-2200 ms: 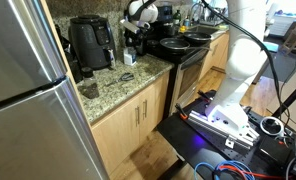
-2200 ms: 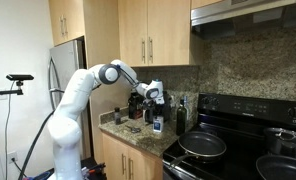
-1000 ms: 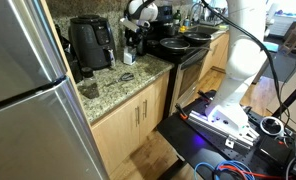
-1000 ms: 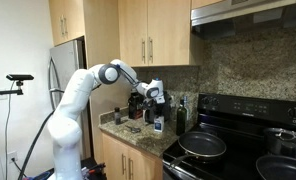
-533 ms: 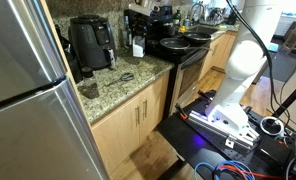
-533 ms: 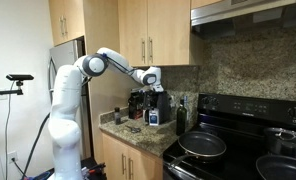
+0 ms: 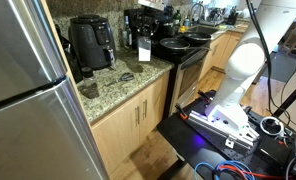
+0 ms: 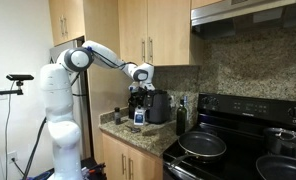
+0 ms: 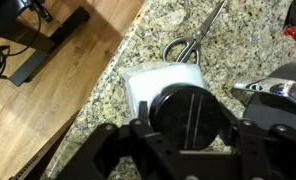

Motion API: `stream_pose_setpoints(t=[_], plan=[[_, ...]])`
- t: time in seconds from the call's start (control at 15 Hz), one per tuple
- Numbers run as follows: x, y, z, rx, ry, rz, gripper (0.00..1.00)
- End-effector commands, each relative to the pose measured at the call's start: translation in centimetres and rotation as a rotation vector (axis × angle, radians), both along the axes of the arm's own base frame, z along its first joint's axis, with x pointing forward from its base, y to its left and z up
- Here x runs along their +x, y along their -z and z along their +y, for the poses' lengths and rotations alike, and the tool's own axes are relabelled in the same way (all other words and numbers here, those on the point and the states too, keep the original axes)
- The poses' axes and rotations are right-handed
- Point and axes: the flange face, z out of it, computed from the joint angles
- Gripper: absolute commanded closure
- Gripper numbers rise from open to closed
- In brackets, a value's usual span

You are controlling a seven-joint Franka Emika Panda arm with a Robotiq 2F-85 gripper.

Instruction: Move the bottle to the left side of the counter

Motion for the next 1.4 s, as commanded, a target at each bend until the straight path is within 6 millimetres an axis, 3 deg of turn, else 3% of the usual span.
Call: stream_pose_setpoints(t=[0.0, 0.27, 0.6, 0.67, 0.73, 0.93, 1.0, 1.33], plan=[[-0.3, 0.7, 1.0, -0.005, -0.041, 0.015, 0.61], [-2.6, 2.6, 7.4, 0.025, -0.252, 0.042, 0.61], [-7.3, 3.9, 16.4, 0.017, -0.490, 0.013, 0.61], [-7.9, 3.6, 17.2, 0.020, -0.503, -0.017, 0.61], [-6.7, 4.3, 16.6, -0.003, -0.464, 0.033, 0.36], [-7.6, 4.3, 18.4, -0.004, -0.498, 0.016, 0.36], [-7.6, 4.9, 18.5, -0.009, -0.507, 0.024, 0.61], [-10.0, 7.9, 23.9, -0.004, -0.637, 0.003, 0.61]])
